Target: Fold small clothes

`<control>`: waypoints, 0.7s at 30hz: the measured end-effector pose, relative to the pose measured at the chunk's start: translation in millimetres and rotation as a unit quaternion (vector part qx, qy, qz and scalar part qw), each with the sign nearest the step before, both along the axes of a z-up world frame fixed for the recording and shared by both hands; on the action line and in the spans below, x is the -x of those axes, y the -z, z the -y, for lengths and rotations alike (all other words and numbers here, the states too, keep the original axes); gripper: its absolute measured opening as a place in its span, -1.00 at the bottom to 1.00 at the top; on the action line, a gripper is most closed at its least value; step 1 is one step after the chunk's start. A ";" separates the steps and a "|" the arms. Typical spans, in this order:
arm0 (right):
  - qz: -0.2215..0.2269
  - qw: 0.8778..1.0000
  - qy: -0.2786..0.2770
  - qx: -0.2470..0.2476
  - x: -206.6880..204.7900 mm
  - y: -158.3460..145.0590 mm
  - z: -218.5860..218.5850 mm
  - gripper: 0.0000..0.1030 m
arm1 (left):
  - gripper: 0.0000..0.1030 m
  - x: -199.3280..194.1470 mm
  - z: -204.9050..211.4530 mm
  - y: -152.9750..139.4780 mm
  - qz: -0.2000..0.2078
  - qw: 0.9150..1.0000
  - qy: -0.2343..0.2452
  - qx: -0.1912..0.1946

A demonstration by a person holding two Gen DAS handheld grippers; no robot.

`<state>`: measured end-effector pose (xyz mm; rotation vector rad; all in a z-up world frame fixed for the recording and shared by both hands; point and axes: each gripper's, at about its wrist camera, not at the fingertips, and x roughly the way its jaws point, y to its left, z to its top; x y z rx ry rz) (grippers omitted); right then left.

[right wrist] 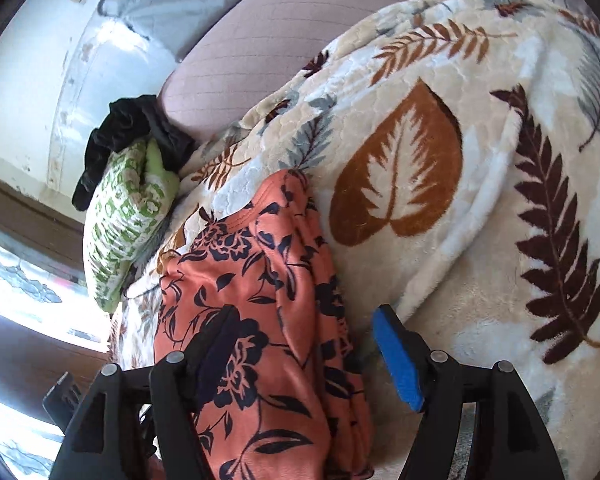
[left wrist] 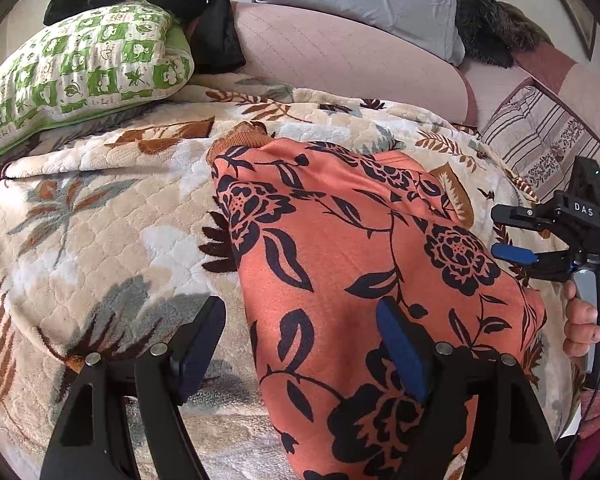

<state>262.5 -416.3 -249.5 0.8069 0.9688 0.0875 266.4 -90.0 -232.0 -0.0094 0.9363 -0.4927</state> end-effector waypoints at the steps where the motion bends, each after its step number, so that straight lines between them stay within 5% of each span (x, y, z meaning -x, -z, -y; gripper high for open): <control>1: -0.005 1.000 -0.003 -0.018 -1.6 7.5 5.4 0.45 | 0.52 -1.7 0.4 0.4 -0.005 1.000 0.004 0.007; 6: -0.044 0.995 -0.052 -0.074 -16.8 40.8 5.2 0.45 | 0.65 -16.0 -4.2 2.7 -0.053 0.995 0.020 0.081; 13: -0.027 0.990 -0.089 -0.102 -28.1 49.2 1.5 0.73 | 0.67 -39.5 -23.8 14.0 -0.121 0.977 0.004 0.173; 21: -0.004 0.986 -0.124 -0.114 -37.9 47.3 -17.1 0.85 | 0.67 -53.1 -30.8 35.1 -0.176 0.967 -0.027 0.182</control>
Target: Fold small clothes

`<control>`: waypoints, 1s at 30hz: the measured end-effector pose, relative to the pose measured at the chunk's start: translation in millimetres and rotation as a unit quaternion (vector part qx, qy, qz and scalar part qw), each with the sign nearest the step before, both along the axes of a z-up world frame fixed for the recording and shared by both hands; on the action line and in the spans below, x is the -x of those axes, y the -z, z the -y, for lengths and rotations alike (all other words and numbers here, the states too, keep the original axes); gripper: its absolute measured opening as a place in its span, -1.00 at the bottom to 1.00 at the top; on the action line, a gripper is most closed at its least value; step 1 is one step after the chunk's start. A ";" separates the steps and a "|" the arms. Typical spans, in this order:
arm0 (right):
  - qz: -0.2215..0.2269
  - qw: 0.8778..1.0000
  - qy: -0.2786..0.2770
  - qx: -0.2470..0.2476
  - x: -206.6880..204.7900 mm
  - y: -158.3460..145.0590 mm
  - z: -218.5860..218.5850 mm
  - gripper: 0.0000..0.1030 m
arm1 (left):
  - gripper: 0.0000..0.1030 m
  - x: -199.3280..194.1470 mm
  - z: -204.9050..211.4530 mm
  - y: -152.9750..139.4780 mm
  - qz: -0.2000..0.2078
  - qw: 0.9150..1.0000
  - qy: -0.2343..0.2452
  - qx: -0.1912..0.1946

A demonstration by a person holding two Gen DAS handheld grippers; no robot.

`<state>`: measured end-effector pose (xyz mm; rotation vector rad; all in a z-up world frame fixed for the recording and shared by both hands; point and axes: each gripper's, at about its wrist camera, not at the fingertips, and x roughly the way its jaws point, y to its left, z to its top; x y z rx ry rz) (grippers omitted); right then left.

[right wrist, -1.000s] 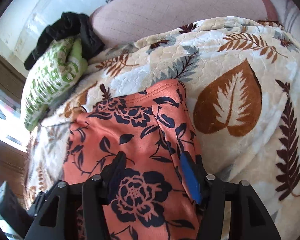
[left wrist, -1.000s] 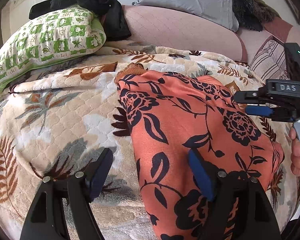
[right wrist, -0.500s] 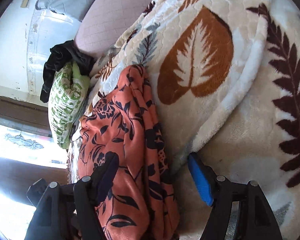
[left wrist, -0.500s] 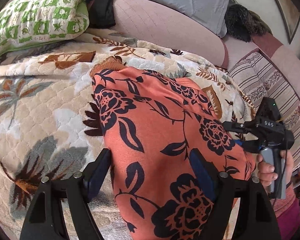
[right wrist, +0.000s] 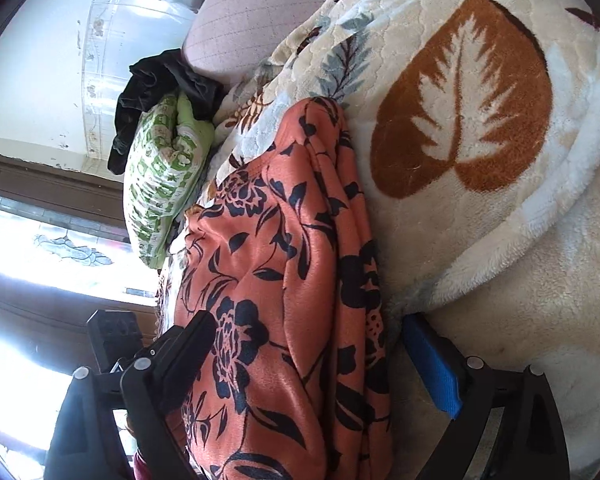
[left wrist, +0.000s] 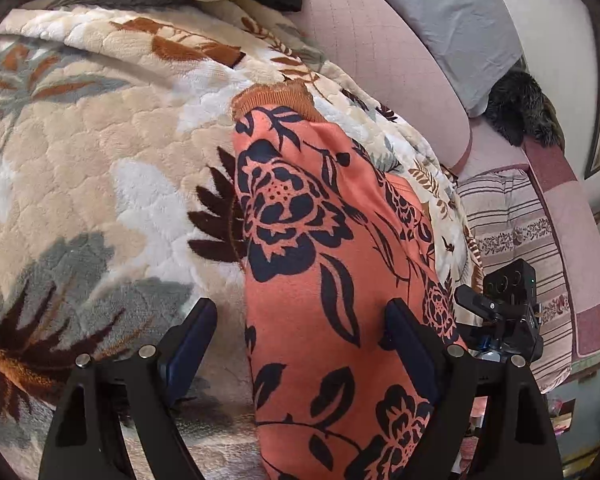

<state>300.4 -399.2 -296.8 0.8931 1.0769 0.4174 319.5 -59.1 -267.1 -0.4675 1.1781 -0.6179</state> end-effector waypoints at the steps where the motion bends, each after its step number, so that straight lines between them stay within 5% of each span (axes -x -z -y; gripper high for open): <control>1: 0.001 1.000 -0.006 -0.006 0.1 -0.2 -1.4 0.85 | 0.67 2.4 5.3 -0.8 0.003 1.000 0.011 -0.009; 5: 0.012 0.999 -0.042 0.005 3.0 -12.7 -15.4 0.84 | 0.67 12.0 21.3 -4.5 0.020 0.999 0.041 -0.020; 7: 0.019 0.996 -0.063 0.055 3.3 -17.2 -29.9 0.81 | 0.66 15.2 26.7 -4.0 0.034 0.998 0.047 -0.038; 13: 0.020 0.991 -0.070 0.113 3.3 -17.2 -55.5 0.13 | 0.26 16.2 23.7 -8.6 0.053 0.997 0.041 -0.038; 16: 0.035 0.986 -0.066 0.147 6.5 -28.5 -64.3 -0.06 | 0.14 16.4 22.1 -12.6 0.061 0.997 0.038 -0.041; 30: 0.136 0.972 -0.052 0.186 47.9 -101.6 -101.7 -0.15 | 0.04 51.1 -26.5 -85.0 0.142 0.989 0.013 -0.033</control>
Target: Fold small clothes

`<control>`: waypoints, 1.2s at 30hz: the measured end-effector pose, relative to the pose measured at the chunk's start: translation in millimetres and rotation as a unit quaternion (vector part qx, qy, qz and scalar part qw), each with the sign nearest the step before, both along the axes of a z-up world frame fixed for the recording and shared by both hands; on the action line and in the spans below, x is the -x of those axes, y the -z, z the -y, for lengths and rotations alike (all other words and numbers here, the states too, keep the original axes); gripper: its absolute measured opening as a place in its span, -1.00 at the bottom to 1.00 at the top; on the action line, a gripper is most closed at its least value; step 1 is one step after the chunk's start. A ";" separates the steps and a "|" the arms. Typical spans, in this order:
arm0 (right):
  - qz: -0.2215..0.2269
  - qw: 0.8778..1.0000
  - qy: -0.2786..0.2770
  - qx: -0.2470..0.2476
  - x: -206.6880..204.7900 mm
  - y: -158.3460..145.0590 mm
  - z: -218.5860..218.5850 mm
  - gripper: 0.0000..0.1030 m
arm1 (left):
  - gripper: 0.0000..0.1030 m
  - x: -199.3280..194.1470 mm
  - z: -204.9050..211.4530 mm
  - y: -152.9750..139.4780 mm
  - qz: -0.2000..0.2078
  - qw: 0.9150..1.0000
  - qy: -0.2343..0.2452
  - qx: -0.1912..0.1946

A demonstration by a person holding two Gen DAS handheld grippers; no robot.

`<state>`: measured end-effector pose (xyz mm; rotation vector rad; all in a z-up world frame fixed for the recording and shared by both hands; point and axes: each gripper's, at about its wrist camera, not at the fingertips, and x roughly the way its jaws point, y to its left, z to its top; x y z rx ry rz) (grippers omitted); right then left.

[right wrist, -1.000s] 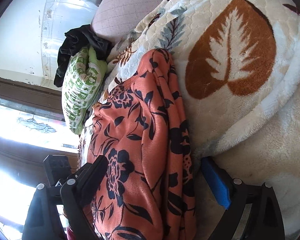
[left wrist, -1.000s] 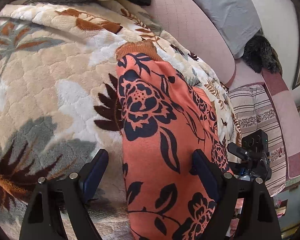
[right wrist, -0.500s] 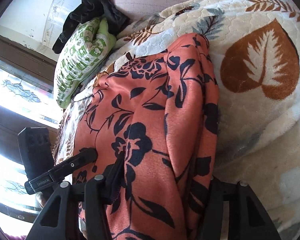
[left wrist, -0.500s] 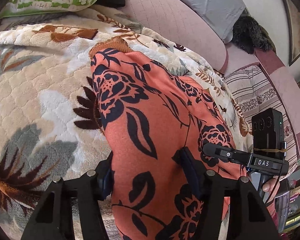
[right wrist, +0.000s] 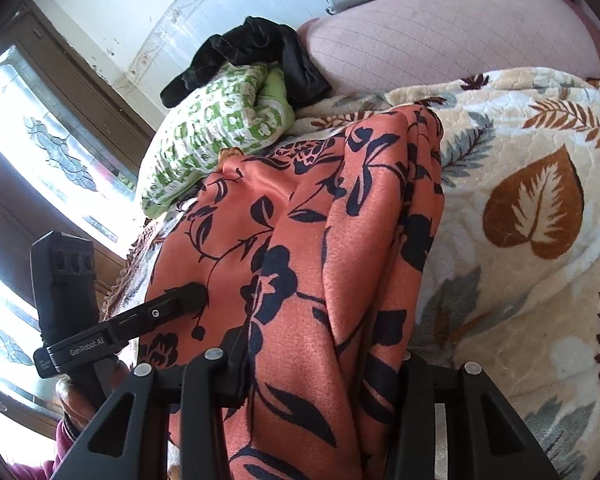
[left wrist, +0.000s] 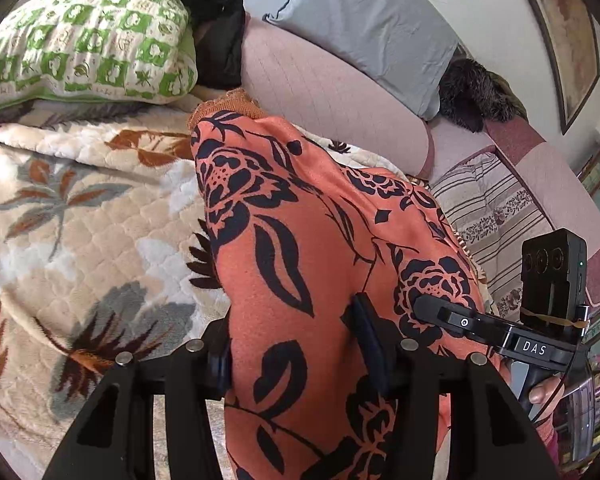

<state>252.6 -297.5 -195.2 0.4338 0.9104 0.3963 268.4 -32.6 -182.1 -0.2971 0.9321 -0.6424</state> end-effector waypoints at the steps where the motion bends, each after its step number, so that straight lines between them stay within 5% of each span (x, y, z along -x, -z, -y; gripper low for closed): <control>1: 0.007 1.000 -0.001 -0.002 3.0 -5.5 -4.8 -0.15 | 0.04 4.0 -5.4 -4.7 0.007 1.000 -0.002 -0.001; 20: 0.027 0.999 -0.017 -0.023 50.8 -19.4 -82.1 -0.15 | 0.04 65.0 -75.9 -21.1 0.038 0.996 -0.051 -0.055; 36: -0.053 0.998 0.003 -0.022 65.3 52.5 -103.5 -0.15 | 0.04 84.8 -68.2 34.6 -0.008 0.985 -0.053 -0.164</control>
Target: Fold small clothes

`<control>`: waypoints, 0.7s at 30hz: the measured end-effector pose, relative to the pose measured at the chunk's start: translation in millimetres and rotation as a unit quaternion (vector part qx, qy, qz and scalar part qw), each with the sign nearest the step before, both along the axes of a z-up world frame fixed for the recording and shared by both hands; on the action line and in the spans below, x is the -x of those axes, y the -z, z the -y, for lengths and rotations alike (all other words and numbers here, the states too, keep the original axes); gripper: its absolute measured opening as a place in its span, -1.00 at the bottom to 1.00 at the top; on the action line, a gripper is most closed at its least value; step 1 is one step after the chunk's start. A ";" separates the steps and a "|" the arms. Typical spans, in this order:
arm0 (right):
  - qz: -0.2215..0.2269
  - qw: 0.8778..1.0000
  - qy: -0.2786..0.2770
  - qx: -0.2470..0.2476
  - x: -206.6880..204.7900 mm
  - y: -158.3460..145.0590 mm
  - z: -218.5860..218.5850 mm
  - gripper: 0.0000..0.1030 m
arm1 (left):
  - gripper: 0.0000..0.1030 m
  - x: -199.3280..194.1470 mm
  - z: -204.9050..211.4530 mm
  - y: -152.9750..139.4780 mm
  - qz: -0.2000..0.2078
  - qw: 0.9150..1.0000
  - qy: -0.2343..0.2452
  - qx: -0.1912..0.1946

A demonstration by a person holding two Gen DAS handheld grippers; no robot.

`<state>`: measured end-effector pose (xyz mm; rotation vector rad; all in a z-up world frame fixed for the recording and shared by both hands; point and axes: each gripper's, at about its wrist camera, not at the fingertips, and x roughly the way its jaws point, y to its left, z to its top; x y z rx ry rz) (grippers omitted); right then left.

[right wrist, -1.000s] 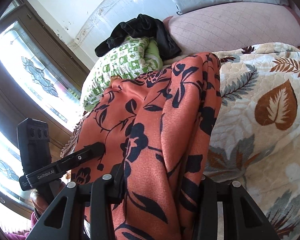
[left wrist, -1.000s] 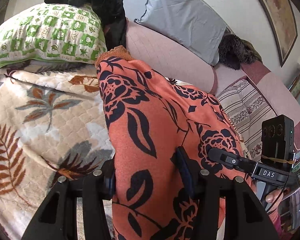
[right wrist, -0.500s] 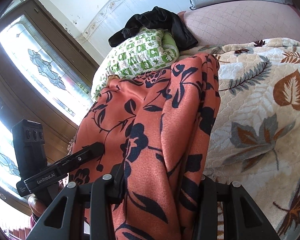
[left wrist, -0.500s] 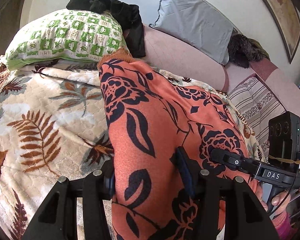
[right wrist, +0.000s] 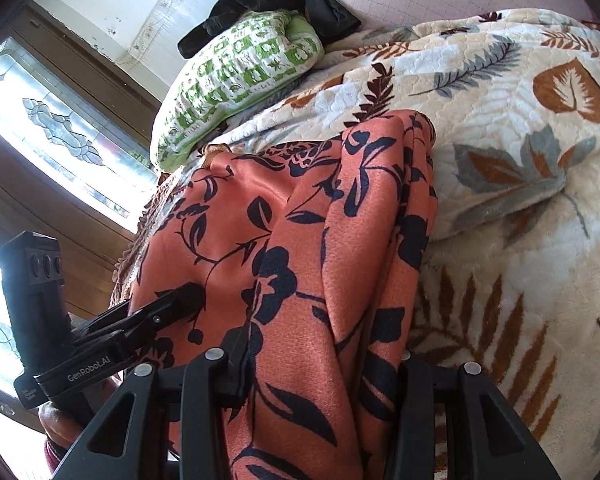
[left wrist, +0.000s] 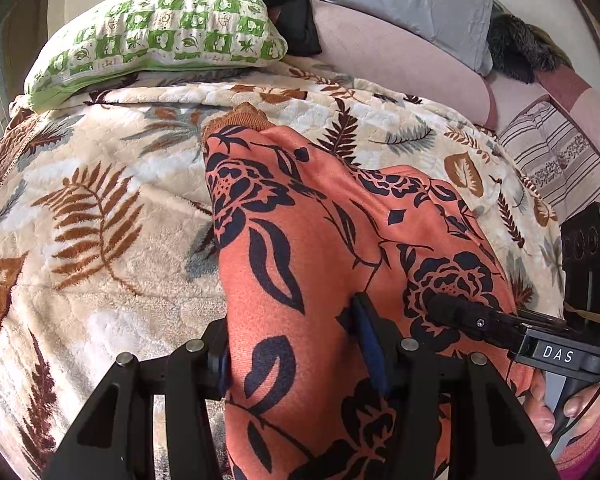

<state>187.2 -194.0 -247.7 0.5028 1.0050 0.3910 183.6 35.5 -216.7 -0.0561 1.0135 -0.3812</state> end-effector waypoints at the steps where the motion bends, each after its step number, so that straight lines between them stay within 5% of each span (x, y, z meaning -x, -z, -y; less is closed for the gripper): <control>1: -0.002 1.000 0.002 0.001 -0.4 3.4 0.1 -0.15 | 0.04 0.6 0.2 2.1 0.001 1.000 0.000 -0.005; 9: -0.013 1.000 0.001 -0.015 -3.5 17.7 7.7 -0.12 | 0.13 -4.0 0.8 9.8 -0.005 1.000 -0.002 -0.015; 17: -0.030 0.999 0.008 -0.033 -5.5 32.2 15.4 0.13 | 0.33 -8.8 3.3 14.8 -0.004 0.999 -0.010 -0.033; 21: -0.025 0.999 0.007 -0.031 -3.0 32.3 15.3 0.17 | 0.67 -10.8 3.8 17.0 0.000 0.998 -0.027 -0.052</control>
